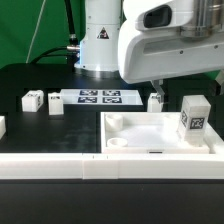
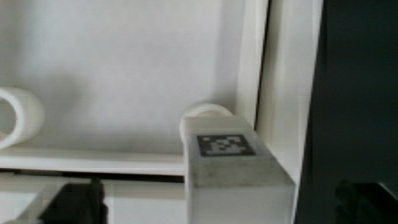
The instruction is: Assemble one leg
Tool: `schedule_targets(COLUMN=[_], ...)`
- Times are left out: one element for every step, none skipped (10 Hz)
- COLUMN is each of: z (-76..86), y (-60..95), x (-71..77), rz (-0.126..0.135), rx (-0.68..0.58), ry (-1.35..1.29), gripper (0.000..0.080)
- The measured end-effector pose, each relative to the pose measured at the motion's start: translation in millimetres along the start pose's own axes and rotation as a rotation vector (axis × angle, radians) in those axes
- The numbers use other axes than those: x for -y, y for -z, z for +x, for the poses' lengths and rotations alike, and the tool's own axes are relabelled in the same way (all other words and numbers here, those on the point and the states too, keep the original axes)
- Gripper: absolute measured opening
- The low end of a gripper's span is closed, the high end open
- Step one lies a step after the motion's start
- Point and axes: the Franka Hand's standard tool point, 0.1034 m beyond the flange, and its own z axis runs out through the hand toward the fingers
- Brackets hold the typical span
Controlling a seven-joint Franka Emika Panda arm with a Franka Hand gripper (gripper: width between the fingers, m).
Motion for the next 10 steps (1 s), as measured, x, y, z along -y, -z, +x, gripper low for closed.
schedule_targets(z=[1.4, 3.2, 4.6, 4.6, 6.8, 6.6, 7.0, 7.0, 7.0, 7.0], y=[-1.2, -3.5, -6.6, -9.7, -13.9, -18.1, -18.4, -18.5, -18.5, -18.5], x=[2.0, 4.1, 5.9, 6.5, 6.4, 6.9, 8.1, 7.1, 6.7, 6.5], rz=[0.001, -0.001, -0.003, -0.004, -0.006, -0.008, -0.009, -0.008, -0.008, -0.009], rx=[0.008, -0.002, -0.012, -0.013, -0.032, -0.039, -0.042, -0.042, -0.042, -0.042], ry=[-0.010, -0.018, -0.020, -0.020, -0.020, -0.019, -0.016, -0.017, -0.018, -0.018], gripper=[0.0649, 0.0649, 0.0649, 0.0649, 0.0649, 0.0649, 0.0649, 0.0519, 0.0519, 0.0380])
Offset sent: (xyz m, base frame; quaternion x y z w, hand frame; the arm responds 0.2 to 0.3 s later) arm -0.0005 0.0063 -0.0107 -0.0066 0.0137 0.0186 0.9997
